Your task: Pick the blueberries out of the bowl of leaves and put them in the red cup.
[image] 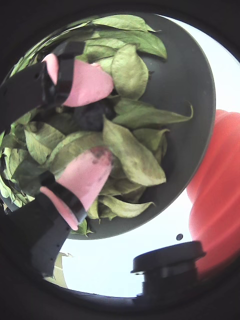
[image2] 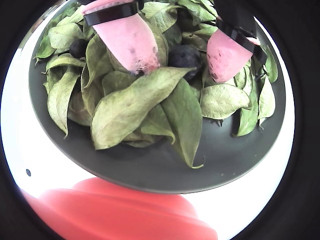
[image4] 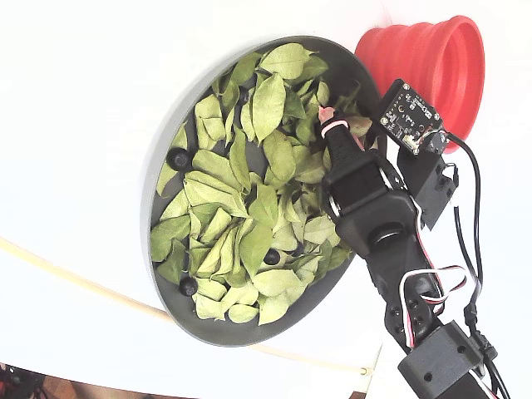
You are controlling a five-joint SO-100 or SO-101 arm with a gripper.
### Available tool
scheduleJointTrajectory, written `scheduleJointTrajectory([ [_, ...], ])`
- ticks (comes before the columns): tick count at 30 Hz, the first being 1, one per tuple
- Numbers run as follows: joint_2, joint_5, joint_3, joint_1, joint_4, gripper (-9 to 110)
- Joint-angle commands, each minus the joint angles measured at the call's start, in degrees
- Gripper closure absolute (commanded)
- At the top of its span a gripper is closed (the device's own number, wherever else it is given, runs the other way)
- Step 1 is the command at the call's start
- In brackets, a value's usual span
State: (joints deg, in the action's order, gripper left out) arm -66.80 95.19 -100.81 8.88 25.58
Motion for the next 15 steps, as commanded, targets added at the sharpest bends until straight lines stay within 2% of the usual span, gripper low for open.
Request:
scheduleJointTrajectory([
  [1, -6.4, -0.9, 0.1, 1.1, 1.0, 83],
  [15, -3.7, -2.5, -1.1, -0.3, 2.2, 83],
])
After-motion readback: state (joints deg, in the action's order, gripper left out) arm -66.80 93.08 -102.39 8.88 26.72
